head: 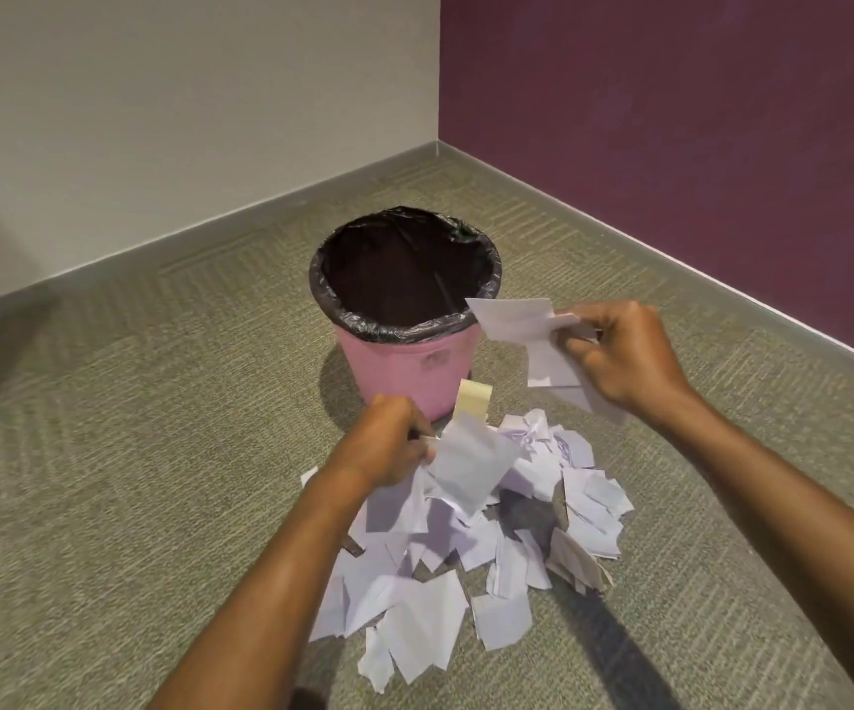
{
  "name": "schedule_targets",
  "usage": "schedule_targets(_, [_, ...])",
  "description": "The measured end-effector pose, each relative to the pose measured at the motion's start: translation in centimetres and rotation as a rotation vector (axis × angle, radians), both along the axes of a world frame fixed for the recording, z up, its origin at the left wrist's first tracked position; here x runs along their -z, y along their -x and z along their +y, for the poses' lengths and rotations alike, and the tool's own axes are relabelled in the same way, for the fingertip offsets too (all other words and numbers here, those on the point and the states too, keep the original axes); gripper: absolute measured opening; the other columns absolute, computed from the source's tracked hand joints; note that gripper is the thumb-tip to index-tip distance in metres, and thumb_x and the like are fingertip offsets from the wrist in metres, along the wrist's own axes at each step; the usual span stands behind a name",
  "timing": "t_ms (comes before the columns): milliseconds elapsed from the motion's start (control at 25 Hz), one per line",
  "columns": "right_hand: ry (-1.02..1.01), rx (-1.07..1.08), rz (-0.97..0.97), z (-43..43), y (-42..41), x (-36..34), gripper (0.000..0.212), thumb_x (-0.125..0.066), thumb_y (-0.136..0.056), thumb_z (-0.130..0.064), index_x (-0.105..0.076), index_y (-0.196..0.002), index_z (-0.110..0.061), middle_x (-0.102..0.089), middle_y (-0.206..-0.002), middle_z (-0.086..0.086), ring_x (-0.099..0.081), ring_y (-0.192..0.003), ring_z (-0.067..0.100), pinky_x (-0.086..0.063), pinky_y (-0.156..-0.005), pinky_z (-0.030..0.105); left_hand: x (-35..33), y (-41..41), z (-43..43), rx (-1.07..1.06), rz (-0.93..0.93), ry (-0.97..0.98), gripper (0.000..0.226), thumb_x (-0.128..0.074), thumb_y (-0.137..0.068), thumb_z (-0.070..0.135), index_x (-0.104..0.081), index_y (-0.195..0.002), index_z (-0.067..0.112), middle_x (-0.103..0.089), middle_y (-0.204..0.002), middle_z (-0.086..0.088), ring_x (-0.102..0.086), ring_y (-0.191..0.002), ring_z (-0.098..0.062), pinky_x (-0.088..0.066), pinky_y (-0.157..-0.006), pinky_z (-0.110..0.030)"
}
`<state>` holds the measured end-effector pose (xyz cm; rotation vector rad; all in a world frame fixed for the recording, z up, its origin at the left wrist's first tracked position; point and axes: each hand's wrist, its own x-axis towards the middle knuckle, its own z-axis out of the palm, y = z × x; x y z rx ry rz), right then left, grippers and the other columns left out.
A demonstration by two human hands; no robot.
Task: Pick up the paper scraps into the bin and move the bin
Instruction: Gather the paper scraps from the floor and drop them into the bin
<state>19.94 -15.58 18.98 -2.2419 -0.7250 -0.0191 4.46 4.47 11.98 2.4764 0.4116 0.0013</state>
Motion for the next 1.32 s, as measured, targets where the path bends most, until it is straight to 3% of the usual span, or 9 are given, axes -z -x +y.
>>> schedule_targets(160, [-0.066,-0.008,0.003,1.8,-0.1,-1.9,0.019,-0.068,-0.089,-0.009,-0.073,-0.107,-0.011,-0.069,-0.098,-0.004,-0.051,-0.071,-0.008,-0.038,-0.057,0.011,-1.5,0.4,-0.2,-0.008,0.032,-0.218,0.019,-0.066,-0.081,0.005,-0.066,-0.063,0.004,-0.067,-0.067,-0.014,-0.059,-0.061,-0.027,-0.052,-0.061,-0.041])
schedule_targets(280, [-0.108,-0.037,0.048,2.7,0.3,-2.0,0.017,-0.069,-0.089,-0.011,-0.073,-0.102,-0.021,-0.066,-0.095,-0.010,-0.056,-0.070,-0.003,-0.041,-0.058,0.011,-3.1,0.8,0.2,-0.055,0.024,-0.119,0.013,-0.070,-0.083,0.008,-0.074,-0.071,0.004,-0.073,-0.073,-0.011,-0.068,-0.069,-0.022,-0.057,-0.065,-0.040])
schedule_targets(440, [-0.193,-0.003,0.088,4.2,-0.9,-3.8,0.016,-0.069,-0.088,-0.011,-0.074,-0.093,-0.026,-0.066,-0.092,-0.014,-0.060,-0.064,-0.005,-0.041,-0.041,0.007,-9.0,0.2,3.0,-0.186,-0.149,-0.018,0.006,-0.078,-0.079,0.017,-0.079,-0.085,0.013,-0.076,-0.086,-0.002,-0.069,-0.074,-0.014,-0.060,-0.067,-0.030])
schedule_targets(520, [-0.223,0.012,0.063,5.7,-2.0,-5.2,0.018,-0.070,-0.088,-0.012,-0.075,-0.102,-0.020,-0.068,-0.092,-0.013,-0.061,-0.067,-0.004,-0.046,-0.044,0.013,-12.7,-0.5,5.0,-0.251,-0.260,0.090,0.008,-0.079,-0.077,0.017,-0.077,-0.085,0.016,-0.074,-0.083,0.004,-0.067,-0.070,-0.006,-0.057,-0.062,-0.023])
schedule_targets(680, [-0.289,0.067,0.121,9.9,-4.8,-6.8,0.021,-0.070,-0.087,-0.011,-0.073,-0.108,-0.012,-0.073,-0.102,-0.001,-0.070,-0.085,0.017,-0.058,-0.068,0.031,-16.6,-4.4,9.2,-0.436,-0.497,0.253,0.016,-0.080,-0.077,0.012,-0.077,-0.092,0.008,-0.075,-0.084,-0.007,-0.073,-0.077,-0.023,-0.062,-0.073,-0.038])
schedule_targets(920, [-0.154,0.145,0.294,15.3,-7.9,-4.2,0.019,-0.057,-0.090,0.004,-0.068,-0.104,-0.004,-0.066,-0.099,0.008,-0.063,-0.088,0.023,-0.052,-0.065,0.030,-11.7,-10.6,10.6,-0.679,-0.516,0.380,0.013,-0.075,-0.082,0.009,-0.074,-0.094,0.004,-0.070,-0.092,-0.007,-0.070,-0.083,-0.025,-0.061,-0.079,-0.043])
schedule_targets(1040, [-0.091,0.013,0.458,16.3,-8.5,-2.8,0.026,-0.048,-0.093,0.002,-0.064,-0.113,-0.001,-0.066,-0.103,0.014,-0.064,-0.090,0.028,-0.051,-0.060,0.032,-9.6,-12.2,10.4,-0.663,-0.456,0.354,0.004,-0.073,-0.083,0.005,-0.071,-0.085,0.008,-0.070,-0.093,-0.010,-0.067,-0.086,-0.025,-0.059,-0.081,-0.040])
schedule_targets(1160, [-0.132,-0.125,0.608,16.5,-8.6,-2.0,0.027,-0.047,-0.095,0.000,-0.061,-0.118,-0.005,-0.065,-0.112,0.018,-0.064,-0.099,0.029,-0.058,-0.085,0.042,-8.4,-12.4,10.0,-0.595,-0.365,0.297,0.017,-0.067,-0.079,-0.009,-0.072,-0.083,0.007,-0.068,-0.087,-0.011,-0.063,-0.083,-0.024,-0.055,-0.071,-0.036])
schedule_targets(1320, [-0.227,-0.131,0.561,16.2,-7.8,-1.6,0.023,-0.049,-0.094,0.003,-0.062,-0.111,-0.004,-0.064,-0.105,0.015,-0.062,-0.090,0.021,-0.053,-0.080,0.035,-7.1,-10.7,9.5,-0.580,-0.338,0.257,0.027,-0.058,-0.079,-0.014,-0.069,-0.083,0.010,-0.064,-0.083,-0.009,-0.060,-0.079,-0.021,-0.046,-0.060,-0.027])
